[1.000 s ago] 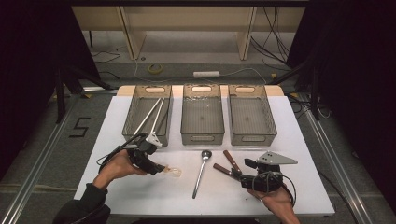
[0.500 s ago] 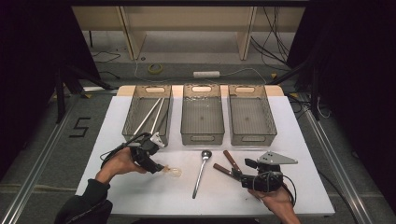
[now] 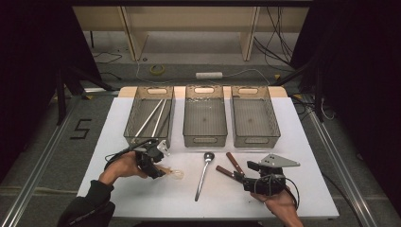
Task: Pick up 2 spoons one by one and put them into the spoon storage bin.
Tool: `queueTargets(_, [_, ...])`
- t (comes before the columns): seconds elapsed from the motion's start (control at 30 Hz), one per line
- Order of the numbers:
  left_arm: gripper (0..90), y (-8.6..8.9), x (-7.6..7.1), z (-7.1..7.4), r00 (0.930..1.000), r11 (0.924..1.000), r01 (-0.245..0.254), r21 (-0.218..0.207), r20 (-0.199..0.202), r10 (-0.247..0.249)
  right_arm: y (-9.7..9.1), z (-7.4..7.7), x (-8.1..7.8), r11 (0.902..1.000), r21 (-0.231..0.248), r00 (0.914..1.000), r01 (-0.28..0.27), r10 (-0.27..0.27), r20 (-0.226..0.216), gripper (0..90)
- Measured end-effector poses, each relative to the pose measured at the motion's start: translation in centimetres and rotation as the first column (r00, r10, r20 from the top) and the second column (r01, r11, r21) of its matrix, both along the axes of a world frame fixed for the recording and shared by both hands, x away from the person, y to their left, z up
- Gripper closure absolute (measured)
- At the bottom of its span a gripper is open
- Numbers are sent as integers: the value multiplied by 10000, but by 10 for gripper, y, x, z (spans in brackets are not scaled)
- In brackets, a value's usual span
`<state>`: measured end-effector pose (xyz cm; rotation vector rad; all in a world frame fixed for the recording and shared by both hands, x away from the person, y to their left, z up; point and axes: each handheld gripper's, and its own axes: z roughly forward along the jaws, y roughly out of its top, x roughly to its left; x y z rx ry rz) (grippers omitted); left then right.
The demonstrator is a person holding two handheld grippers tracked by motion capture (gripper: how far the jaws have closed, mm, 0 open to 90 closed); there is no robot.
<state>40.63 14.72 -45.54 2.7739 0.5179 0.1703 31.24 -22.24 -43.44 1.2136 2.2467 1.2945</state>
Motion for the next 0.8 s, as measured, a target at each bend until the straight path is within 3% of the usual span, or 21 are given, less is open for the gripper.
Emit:
queueTargets(0.47, [530, -5, -2, -2, 9975, 9974, 665, 263, 207, -671, 2, 1, -1, 10000, -61, 10000, -29, 29, 44, 349])
queueTargets(0.6, [608, -4, -1, -3, 9971, 9975, 628, 317, 408, -641, 3, 1, -1, 10000, -77, 10000, -8, 9, 7, 349])
queueTargets(0.8, [629, -8, -3, -3, 9946, 9940, 830, 709, 573, -871, 2, 1, -1, 10000, -89, 10000, -17, 17, 27, 349])
